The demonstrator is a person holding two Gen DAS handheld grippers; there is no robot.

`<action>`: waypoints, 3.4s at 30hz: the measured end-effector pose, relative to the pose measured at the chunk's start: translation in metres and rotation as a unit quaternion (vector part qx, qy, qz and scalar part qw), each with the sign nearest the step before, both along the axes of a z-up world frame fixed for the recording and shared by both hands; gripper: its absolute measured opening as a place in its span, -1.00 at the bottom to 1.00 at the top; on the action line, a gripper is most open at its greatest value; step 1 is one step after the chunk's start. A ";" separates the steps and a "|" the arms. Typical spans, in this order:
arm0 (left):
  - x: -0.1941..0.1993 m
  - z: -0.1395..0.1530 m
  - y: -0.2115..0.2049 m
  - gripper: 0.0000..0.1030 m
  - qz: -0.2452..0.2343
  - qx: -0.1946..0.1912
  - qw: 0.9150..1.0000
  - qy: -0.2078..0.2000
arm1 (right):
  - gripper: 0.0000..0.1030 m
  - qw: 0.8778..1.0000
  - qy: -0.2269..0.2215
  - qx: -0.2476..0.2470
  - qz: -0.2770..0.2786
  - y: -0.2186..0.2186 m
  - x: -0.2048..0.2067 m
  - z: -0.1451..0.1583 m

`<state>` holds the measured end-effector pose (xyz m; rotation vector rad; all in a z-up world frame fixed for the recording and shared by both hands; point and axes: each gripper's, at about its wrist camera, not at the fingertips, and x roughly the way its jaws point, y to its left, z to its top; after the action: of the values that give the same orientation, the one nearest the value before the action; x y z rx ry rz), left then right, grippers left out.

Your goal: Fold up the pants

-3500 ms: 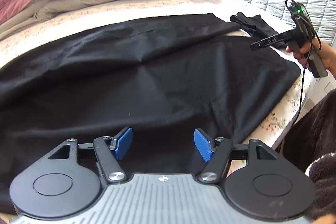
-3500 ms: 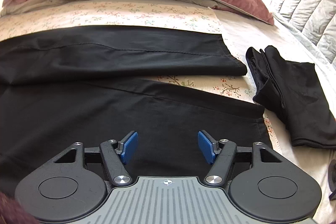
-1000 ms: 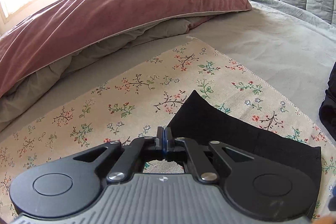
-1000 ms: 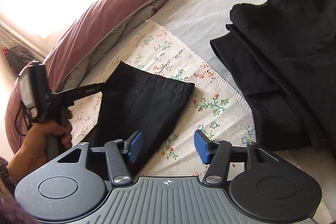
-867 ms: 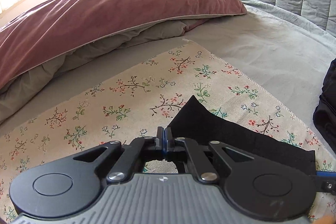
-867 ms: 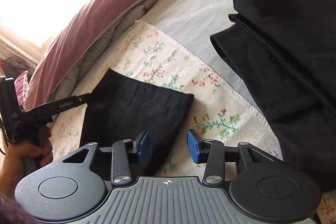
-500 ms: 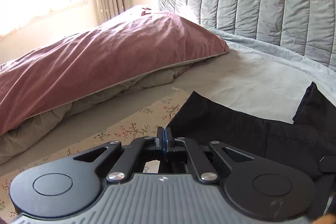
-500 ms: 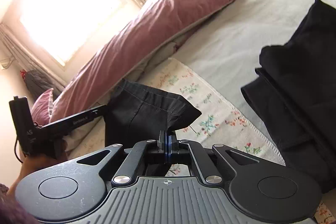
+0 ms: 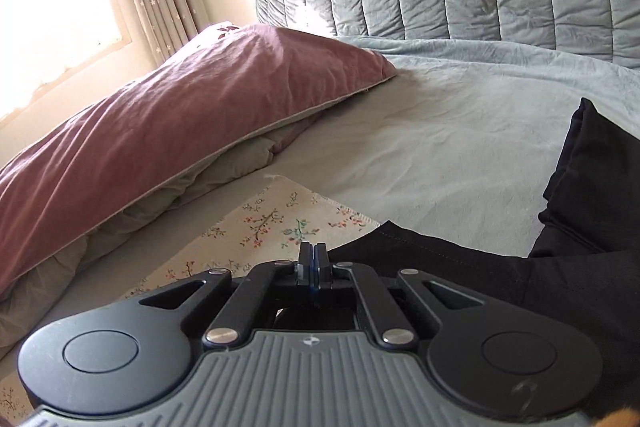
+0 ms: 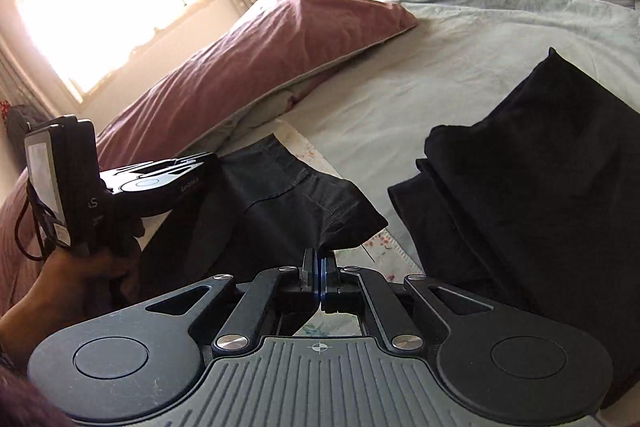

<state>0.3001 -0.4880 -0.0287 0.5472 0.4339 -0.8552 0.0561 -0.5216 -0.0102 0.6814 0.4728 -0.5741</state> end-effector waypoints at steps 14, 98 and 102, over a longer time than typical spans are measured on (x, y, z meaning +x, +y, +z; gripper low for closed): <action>0.015 -0.027 0.005 -0.16 0.056 -0.007 0.997 0.053 | -0.68 0.998 0.064 -0.008 0.007 -0.016 -0.010 -0.010; -0.222 0.001 0.753 0.30 0.599 -0.115 0.787 0.094 | 0.70 0.879 0.170 -0.204 0.395 0.479 0.017 -0.028; -0.200 0.026 0.735 0.49 0.563 -0.134 0.809 0.108 | 0.70 0.873 0.166 -0.213 0.406 0.487 0.045 -0.009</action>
<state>0.0997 0.2471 -0.0031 -0.1298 0.7177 0.1947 0.1013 -0.0344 -0.0188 -0.0802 0.8595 0.0259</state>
